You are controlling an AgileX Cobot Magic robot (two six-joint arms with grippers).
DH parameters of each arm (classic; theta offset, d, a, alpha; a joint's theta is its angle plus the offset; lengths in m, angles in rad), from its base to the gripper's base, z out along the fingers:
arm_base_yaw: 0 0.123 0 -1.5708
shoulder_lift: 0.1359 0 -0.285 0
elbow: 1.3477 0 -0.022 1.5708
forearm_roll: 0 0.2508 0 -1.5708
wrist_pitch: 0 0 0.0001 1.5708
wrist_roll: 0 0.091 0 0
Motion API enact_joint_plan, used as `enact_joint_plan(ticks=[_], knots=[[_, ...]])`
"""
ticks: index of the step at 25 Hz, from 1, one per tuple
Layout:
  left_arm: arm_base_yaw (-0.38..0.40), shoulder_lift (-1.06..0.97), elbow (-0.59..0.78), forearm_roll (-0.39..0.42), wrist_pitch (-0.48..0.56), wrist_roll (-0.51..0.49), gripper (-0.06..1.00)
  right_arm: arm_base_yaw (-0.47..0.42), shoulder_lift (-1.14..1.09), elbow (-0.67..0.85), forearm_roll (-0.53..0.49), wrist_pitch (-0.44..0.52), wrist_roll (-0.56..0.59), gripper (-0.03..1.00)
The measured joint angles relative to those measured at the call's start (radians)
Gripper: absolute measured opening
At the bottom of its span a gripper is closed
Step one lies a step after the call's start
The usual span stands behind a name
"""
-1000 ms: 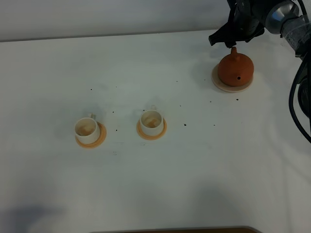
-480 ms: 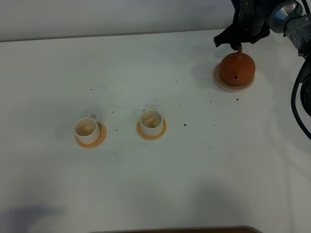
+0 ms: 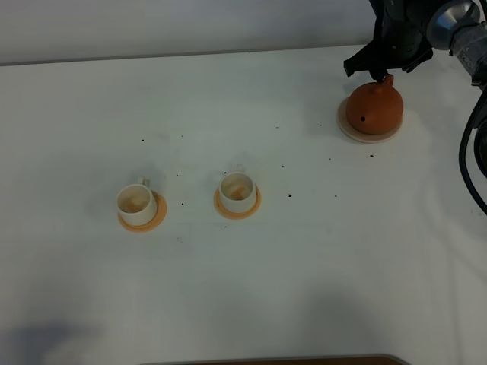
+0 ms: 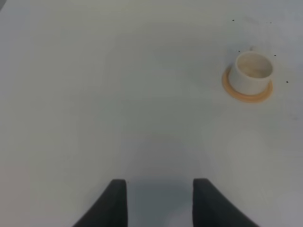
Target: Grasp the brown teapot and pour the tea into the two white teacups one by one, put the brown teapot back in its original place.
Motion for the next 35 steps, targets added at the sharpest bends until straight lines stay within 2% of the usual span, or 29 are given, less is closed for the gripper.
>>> enact_joint_plan(ticks=[16,27,35], knots=[[0.000,0.000,0.000,0.000,0.000,-0.001,0.37,-0.007,0.000,-0.002,-0.025,0.059,-0.004,0.50],[0.000,0.000,0.000,0.000,0.000,-0.001,0.37,-0.007,0.000,-0.002,-0.040,-0.015,-0.005,0.50],[0.000,0.000,0.000,0.000,0.000,-0.001,0.37,-0.007,0.000,-0.002,-0.080,0.020,-0.008,0.50]])
